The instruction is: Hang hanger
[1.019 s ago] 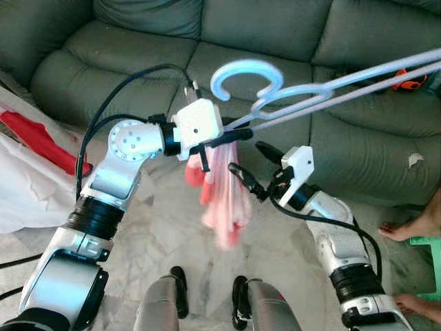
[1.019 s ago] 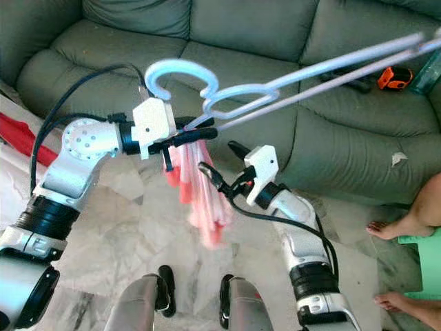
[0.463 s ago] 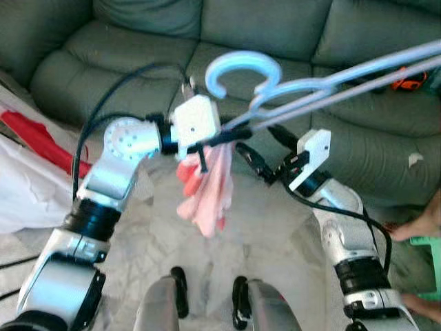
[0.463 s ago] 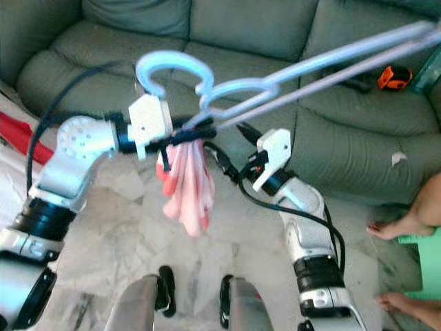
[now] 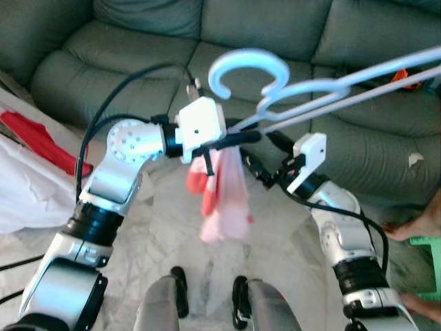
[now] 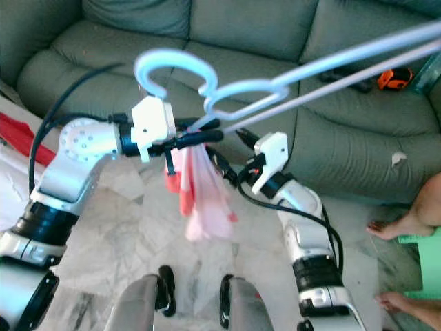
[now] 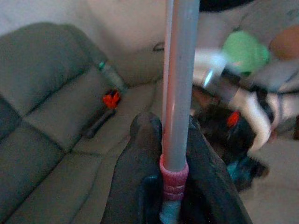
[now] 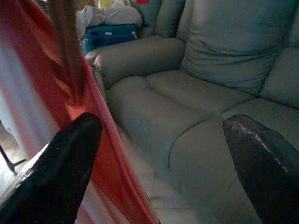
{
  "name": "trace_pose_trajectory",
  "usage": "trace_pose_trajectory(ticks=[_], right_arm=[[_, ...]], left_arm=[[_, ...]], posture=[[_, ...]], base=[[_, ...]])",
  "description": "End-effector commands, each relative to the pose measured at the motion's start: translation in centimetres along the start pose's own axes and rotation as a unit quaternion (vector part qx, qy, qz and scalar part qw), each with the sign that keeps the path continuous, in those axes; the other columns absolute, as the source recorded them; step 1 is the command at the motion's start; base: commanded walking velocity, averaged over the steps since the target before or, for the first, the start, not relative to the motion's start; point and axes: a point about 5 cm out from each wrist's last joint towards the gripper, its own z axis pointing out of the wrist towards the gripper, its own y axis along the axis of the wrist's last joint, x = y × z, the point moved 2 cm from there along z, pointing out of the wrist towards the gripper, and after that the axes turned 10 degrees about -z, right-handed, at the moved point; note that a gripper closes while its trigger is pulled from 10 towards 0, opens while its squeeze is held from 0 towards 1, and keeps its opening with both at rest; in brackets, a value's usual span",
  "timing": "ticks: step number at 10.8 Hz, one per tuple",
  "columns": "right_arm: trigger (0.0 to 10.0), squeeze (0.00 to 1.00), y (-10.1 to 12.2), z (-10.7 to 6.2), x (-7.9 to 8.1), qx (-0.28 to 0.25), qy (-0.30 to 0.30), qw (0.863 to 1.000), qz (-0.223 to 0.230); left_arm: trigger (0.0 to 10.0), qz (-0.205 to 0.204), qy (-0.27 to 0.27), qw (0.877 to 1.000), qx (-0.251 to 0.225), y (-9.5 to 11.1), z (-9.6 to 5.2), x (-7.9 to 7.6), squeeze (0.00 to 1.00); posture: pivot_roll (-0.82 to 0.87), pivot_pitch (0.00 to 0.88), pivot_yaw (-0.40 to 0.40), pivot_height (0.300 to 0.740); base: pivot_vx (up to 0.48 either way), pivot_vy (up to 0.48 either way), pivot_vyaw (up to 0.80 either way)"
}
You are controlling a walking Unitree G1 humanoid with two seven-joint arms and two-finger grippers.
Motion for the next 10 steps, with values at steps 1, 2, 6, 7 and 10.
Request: trace_pose_trajectory(ticks=[1,2,6,7,10], right_arm=[[10.0,0.0,-0.4,0.0,0.3,0.008,0.009,1.0,0.003],[10.0,0.0,-0.7,0.2,0.4,0.014,0.009,1.0,0.01],[10.0,0.0,-5.4,-1.3,0.6,0.099,-0.038,0.985,0.136],[10.0,0.0,-6.1,-1.7,0.5,0.105,-0.054,0.981,0.151],[10.0,0.0,-8.3,-2.7,0.0,0.169,-0.09,0.966,0.172]], left_arm=[[0.0,0.007,-0.017,1.0,-0.019,1.1,0.3,-0.6,0.0],[0.0,-0.003,-0.043,0.998,-0.034,2.1,0.5,-1.4,0.0],[0.0,-0.024,-0.053,0.992,-0.114,6.4,1.2,-1.6,0.0],[0.0,-0.025,-0.051,0.991,-0.121,6.9,1.3,-1.4,0.0],[0.0,-0.034,-0.052,0.988,-0.141,8.2,1.2,-1.3,0.0]], posture=[[-0.01,0.246,-0.025,0.74],[-0.01,0.246,-0.026,0.74],[-0.01,0.248,-0.031,0.74],[-0.01,0.248,-0.031,0.74],[0.0,0.246,-0.03,0.74]], base=[[0.0,0.0,0.0],[0.0,0.0,0.0],[0.0,0.0,0.0],[0.0,0.0,0.0],[0.0,0.0,0.0]])
